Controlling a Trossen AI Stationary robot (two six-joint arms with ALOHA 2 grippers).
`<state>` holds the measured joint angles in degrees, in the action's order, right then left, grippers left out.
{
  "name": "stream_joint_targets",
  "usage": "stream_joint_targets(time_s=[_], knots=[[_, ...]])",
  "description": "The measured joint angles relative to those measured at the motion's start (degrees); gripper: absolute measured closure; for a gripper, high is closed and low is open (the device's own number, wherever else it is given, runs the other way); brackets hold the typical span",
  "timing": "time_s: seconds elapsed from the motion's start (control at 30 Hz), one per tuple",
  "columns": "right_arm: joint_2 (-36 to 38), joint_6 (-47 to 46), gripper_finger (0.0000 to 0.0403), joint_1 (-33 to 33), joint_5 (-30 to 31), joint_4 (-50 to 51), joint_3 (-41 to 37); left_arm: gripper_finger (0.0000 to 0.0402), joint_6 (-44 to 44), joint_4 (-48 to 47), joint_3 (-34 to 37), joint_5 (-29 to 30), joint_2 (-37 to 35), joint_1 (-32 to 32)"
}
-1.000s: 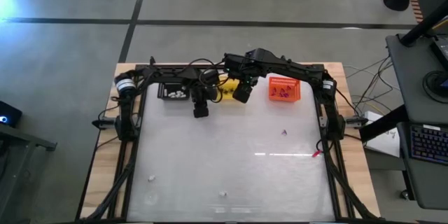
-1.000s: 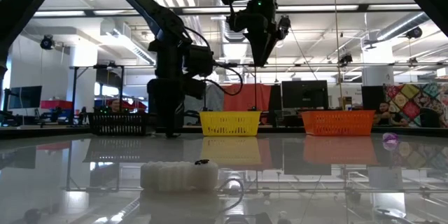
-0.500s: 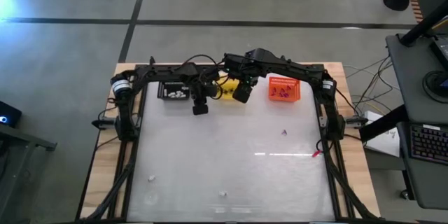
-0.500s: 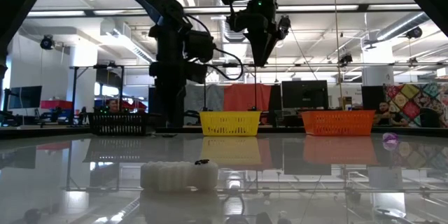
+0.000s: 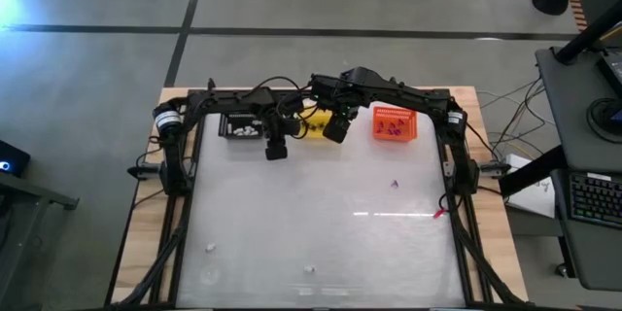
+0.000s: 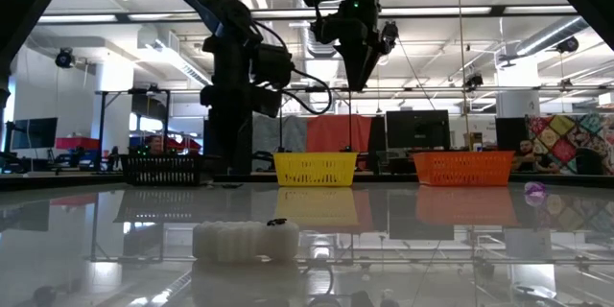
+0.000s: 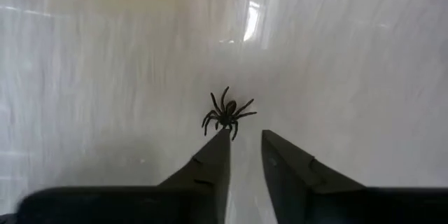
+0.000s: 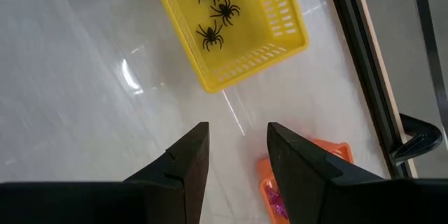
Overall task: Sort Halloween decoration
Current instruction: Put the black spider toy into the yellow basket
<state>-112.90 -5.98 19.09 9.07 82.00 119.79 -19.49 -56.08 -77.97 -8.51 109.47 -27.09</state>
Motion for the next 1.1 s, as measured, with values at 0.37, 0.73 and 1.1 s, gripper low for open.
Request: stream_joint_targets(time_s=[0.37, 0.73, 1.1], knots=[[0.0, 0.0, 0.0264, 0.0, 0.0, 0.1, 0.0, 0.0248, -0.1, 4.1, 2.0, 0.0, 0.1, 0.0], [0.0, -0.7, 0.0264, 0.0, 0.0, 0.1, 0.0, 0.0247, 2.3, 9.7, 5.5, 0.1, 0.1, 0.0], [0.0, -1.9, 0.0264, -0.1, 0.0, 0.1, 0.0, 0.0248, 3.1, 9.7, 5.8, 3.1, 2.6, -0.1]])
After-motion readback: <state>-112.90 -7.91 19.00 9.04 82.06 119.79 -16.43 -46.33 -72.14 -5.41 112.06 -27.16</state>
